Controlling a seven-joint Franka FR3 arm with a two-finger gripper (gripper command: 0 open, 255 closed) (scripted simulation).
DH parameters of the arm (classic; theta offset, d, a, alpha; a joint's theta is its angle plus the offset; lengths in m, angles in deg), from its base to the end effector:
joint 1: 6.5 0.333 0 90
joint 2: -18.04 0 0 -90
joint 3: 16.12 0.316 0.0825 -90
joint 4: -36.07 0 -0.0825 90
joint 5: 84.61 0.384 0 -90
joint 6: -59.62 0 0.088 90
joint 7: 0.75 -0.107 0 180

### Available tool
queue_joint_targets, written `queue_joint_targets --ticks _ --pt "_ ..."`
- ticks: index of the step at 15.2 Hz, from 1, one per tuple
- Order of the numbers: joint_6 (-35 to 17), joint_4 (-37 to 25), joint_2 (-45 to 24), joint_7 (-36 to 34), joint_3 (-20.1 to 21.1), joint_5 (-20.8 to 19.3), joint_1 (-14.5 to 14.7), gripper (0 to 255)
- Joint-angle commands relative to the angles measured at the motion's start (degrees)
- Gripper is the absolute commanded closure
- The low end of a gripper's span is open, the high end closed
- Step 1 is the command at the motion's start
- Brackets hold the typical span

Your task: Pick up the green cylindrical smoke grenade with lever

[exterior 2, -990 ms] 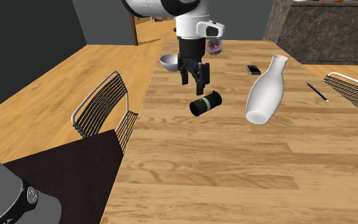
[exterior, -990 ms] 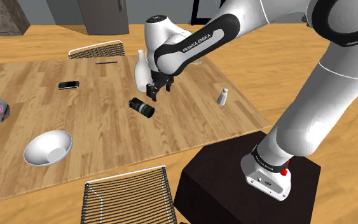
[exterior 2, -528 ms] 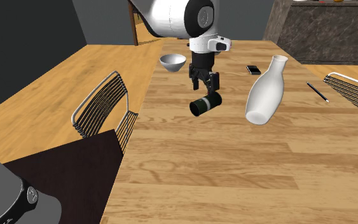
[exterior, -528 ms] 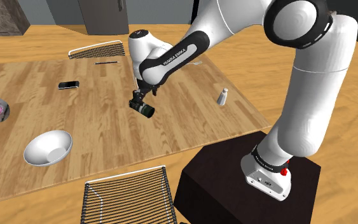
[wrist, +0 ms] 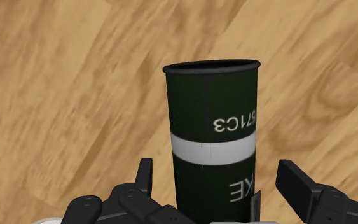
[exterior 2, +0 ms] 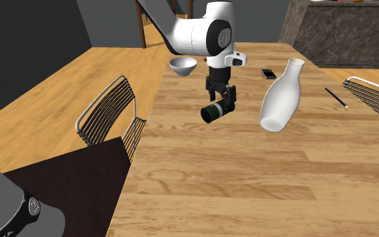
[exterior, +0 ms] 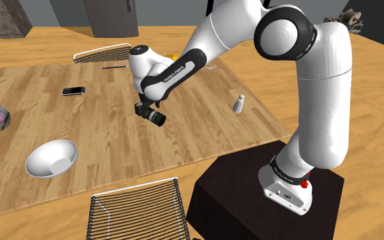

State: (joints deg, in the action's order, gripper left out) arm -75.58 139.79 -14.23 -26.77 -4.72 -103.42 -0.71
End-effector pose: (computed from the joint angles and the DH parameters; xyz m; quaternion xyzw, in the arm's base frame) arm 0.6273 0.1799 0.2355 0.9977 0.0245 0.0257 0.0572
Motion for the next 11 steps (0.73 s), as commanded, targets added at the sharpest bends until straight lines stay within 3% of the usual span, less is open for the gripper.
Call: queue_joint_targets --ticks 1,5,6,11 --pt "-1.17 0.2 -0.97 -0.36 -0.29 -0.43 0.13 0" --pt "-1.96 0.15 -1.83 -0.65 -0.51 -0.74 0.28 0" --pt "-1.97 0.21 -1.77 -0.6 -0.51 -0.73 0.24 255" --pt "-1.98 0.22 -1.76 -0.61 -0.51 -0.73 0.24 255"
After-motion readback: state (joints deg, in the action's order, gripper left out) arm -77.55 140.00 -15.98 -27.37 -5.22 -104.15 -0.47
